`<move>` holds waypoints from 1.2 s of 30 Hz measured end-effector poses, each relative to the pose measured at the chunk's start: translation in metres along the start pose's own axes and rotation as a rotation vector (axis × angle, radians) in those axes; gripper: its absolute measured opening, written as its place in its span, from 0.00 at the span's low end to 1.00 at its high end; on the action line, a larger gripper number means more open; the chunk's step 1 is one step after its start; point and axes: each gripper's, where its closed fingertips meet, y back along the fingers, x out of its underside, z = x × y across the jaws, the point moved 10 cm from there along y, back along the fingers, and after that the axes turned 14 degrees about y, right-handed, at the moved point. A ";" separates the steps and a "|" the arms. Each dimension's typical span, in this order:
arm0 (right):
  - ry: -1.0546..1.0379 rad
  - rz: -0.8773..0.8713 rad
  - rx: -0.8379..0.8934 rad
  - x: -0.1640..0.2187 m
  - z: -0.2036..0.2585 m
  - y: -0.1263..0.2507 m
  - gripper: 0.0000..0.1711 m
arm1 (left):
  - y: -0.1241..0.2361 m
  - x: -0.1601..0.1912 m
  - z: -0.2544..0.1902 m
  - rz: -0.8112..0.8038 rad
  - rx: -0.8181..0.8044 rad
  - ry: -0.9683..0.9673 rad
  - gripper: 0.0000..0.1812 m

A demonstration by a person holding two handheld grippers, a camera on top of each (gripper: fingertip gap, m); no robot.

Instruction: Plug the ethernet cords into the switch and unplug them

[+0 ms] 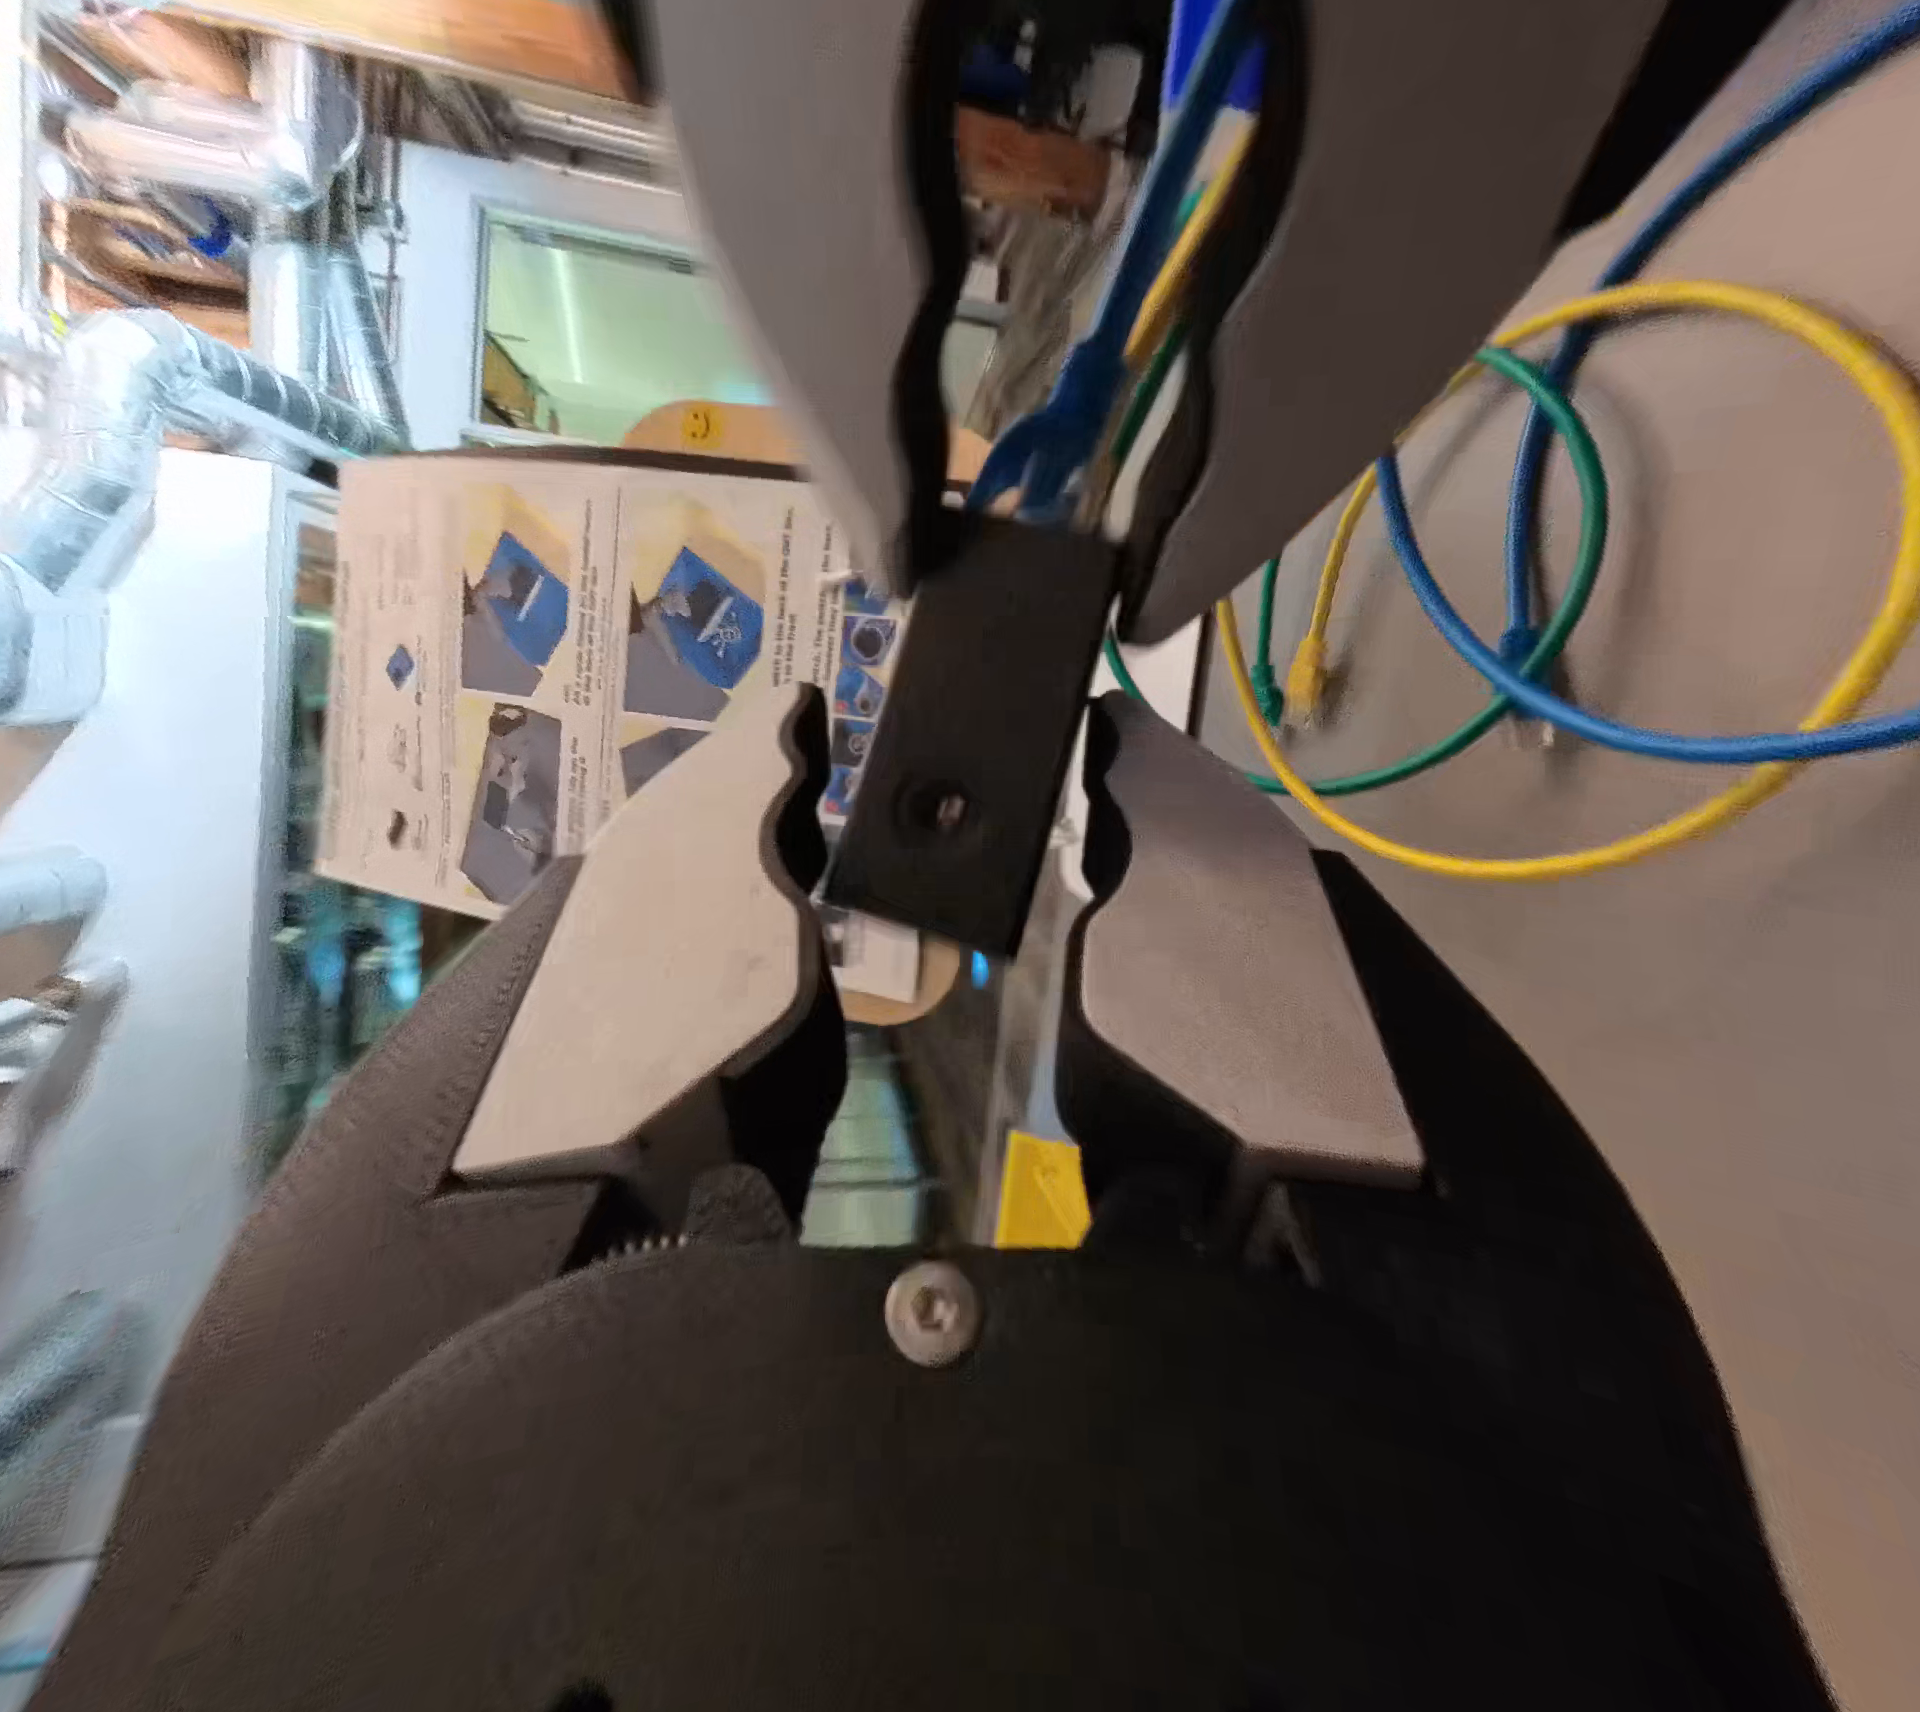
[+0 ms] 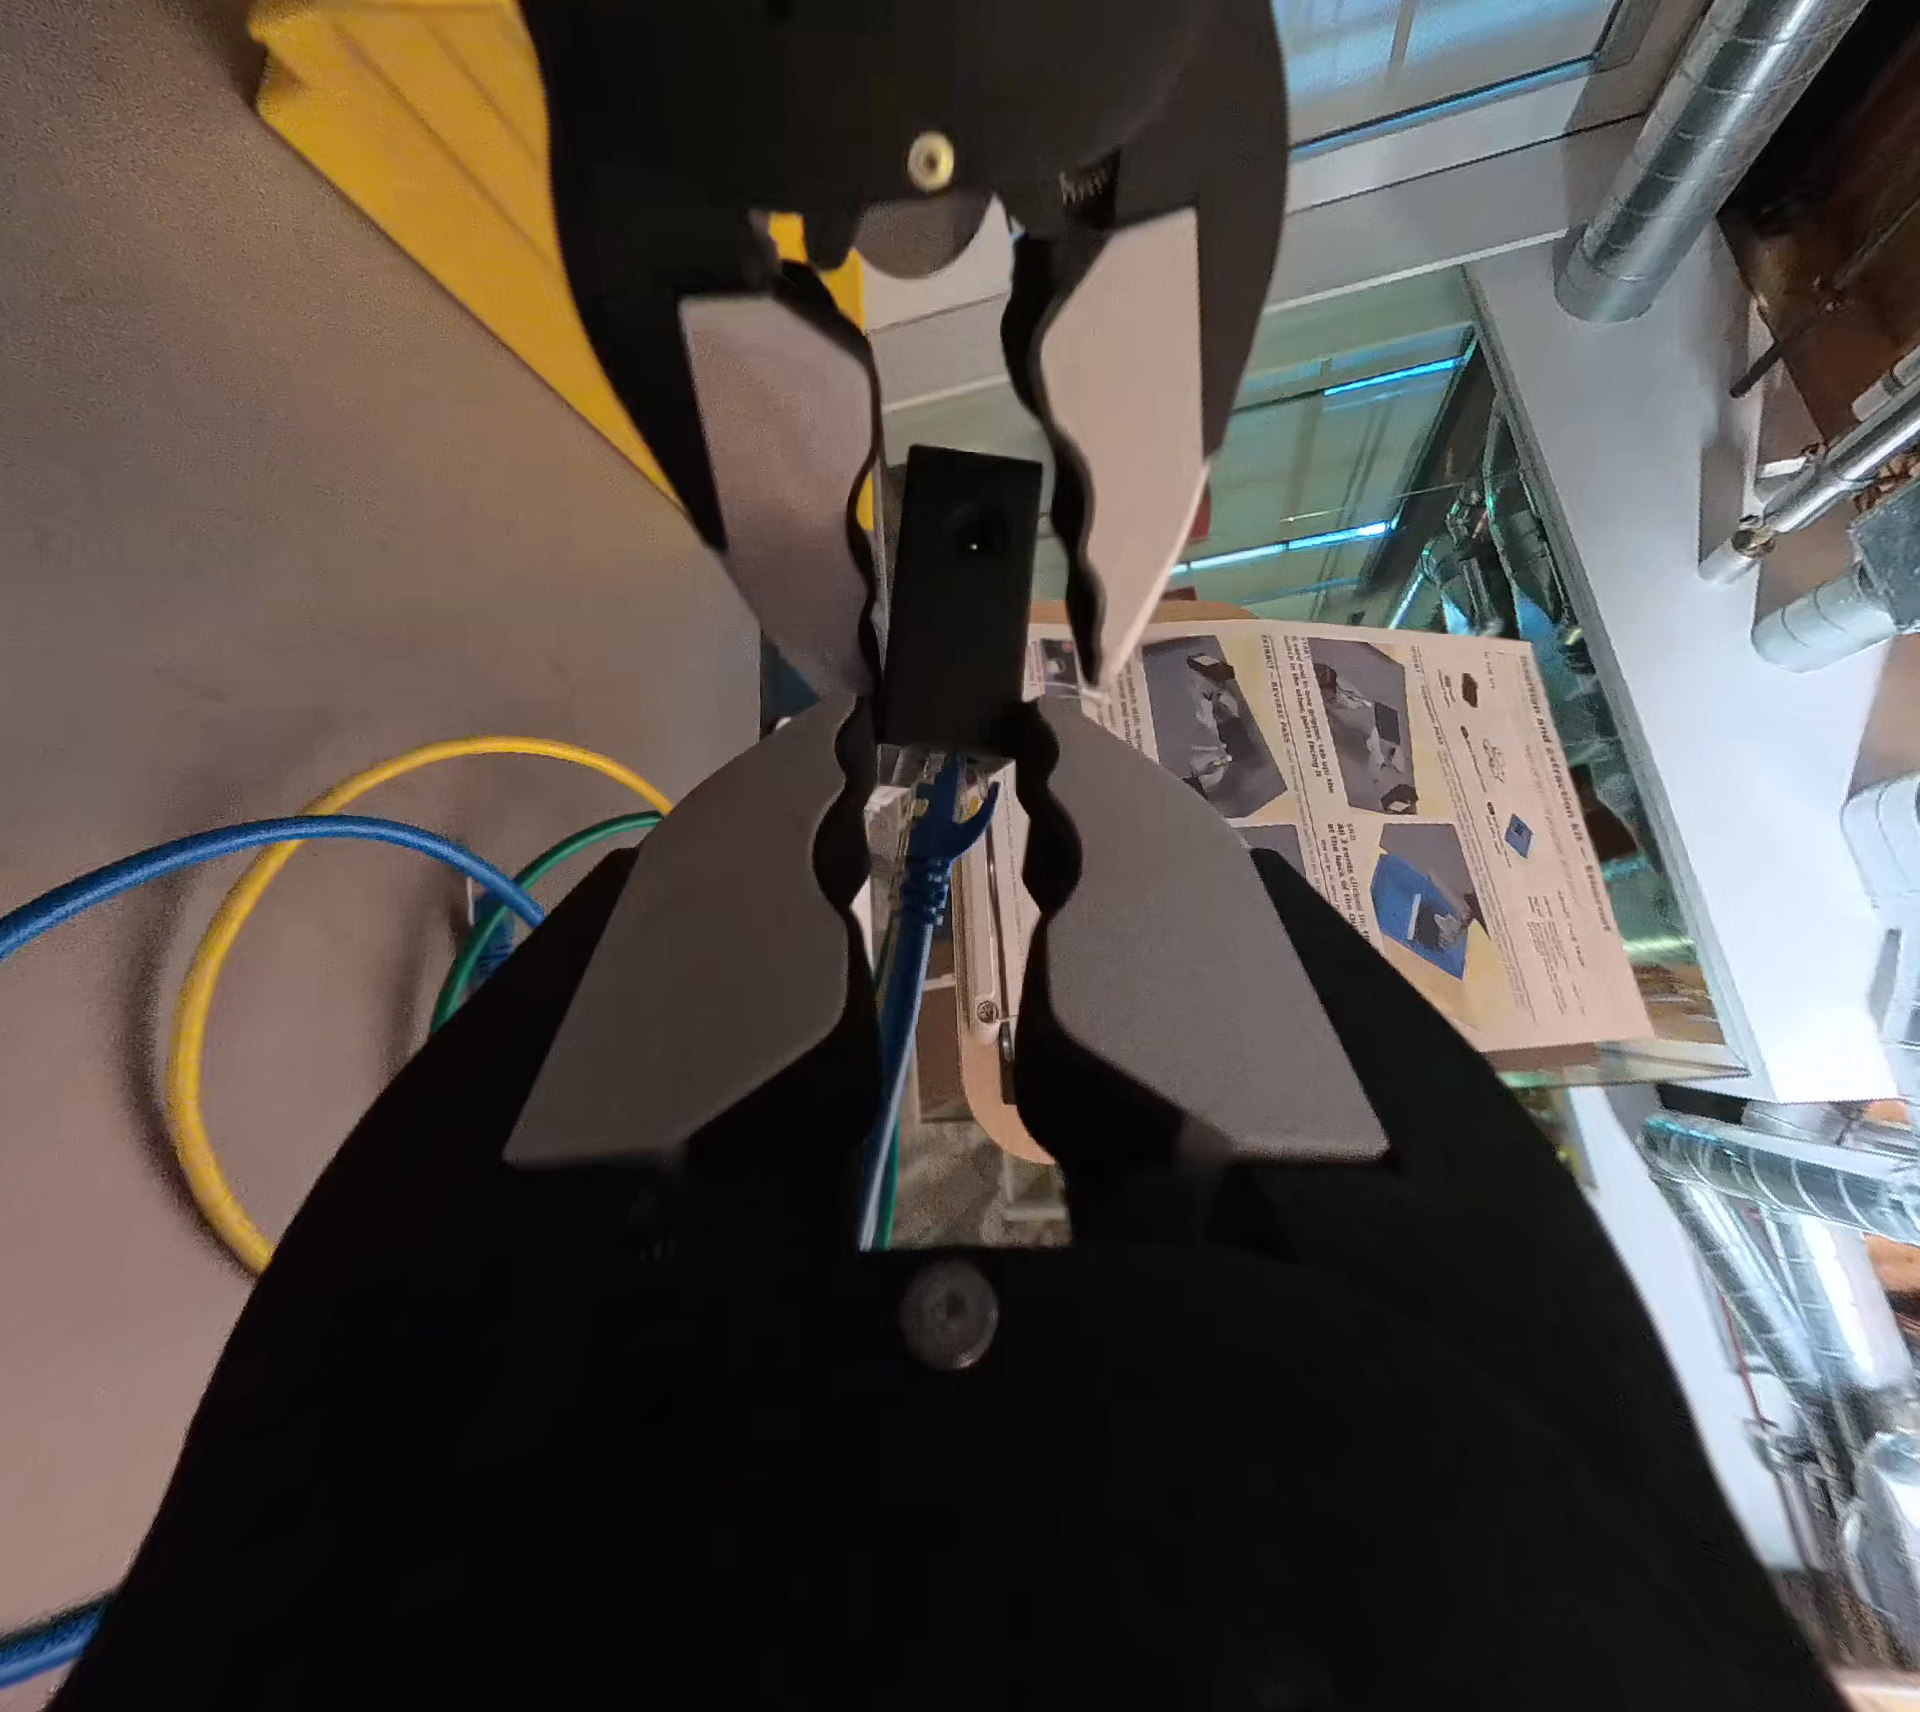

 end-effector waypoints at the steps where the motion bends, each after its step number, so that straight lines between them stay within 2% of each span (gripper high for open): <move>1: -0.019 -0.027 -0.002 0.001 -0.004 0.005 0.16 | 0.003 0.003 0.007 -0.016 0.021 0.061 0.28; 5: -0.144 -0.167 -0.014 0.003 -0.019 0.022 0.16 | 0.013 0.017 0.021 -0.169 0.181 0.253 0.33; 8: -0.244 -0.302 -0.025 0.006 -0.025 0.030 0.16 | 0.013 0.016 0.017 -0.295 0.273 0.331 0.24; 11: -0.366 -0.333 -0.104 0.018 -0.026 0.030 0.16 | 0.011 0.017 0.014 -0.299 0.292 0.312 0.21; 12: -0.401 -0.306 -0.128 0.021 -0.027 0.029 0.15 | 0.009 0.016 0.013 -0.268 0.292 0.310 0.20; 14: -0.413 -0.216 -0.139 0.021 -0.029 0.026 0.25 | 0.008 0.012 0.012 -0.213 0.287 0.286 0.17; 16: -0.398 -0.144 -0.155 0.012 -0.029 0.019 0.28 | 0.008 0.005 0.007 -0.199 0.261 0.240 0.16; 18: -0.325 -0.032 -0.170 0.009 -0.024 0.012 0.24 | 0.008 -0.002 0.002 -0.198 0.261 0.209 0.15; 22: -0.250 0.019 -0.207 0.002 -0.021 0.010 0.18 | 0.007 -0.001 0.001 -0.173 0.262 0.222 0.16; 23: -0.250 0.022 -0.178 0.002 -0.023 0.010 0.18 | 0.008 0.001 0.006 -0.182 0.230 0.248 0.18; 26: -0.283 0.041 -0.129 0.007 -0.030 0.014 0.18 | 0.016 0.010 0.033 -0.145 0.172 0.383 0.33; 29: -0.315 0.072 -0.081 0.014 -0.040 0.021 0.18 | 0.035 0.022 0.064 -0.177 0.094 0.529 0.33; 32: -0.297 0.117 -0.045 0.019 -0.062 0.020 0.18 | 0.051 0.033 0.087 -0.205 0.019 0.608 0.30; 36: -0.195 0.219 -0.035 0.026 -0.129 0.014 0.18 | 0.055 0.046 0.099 -0.166 -0.041 0.652 0.30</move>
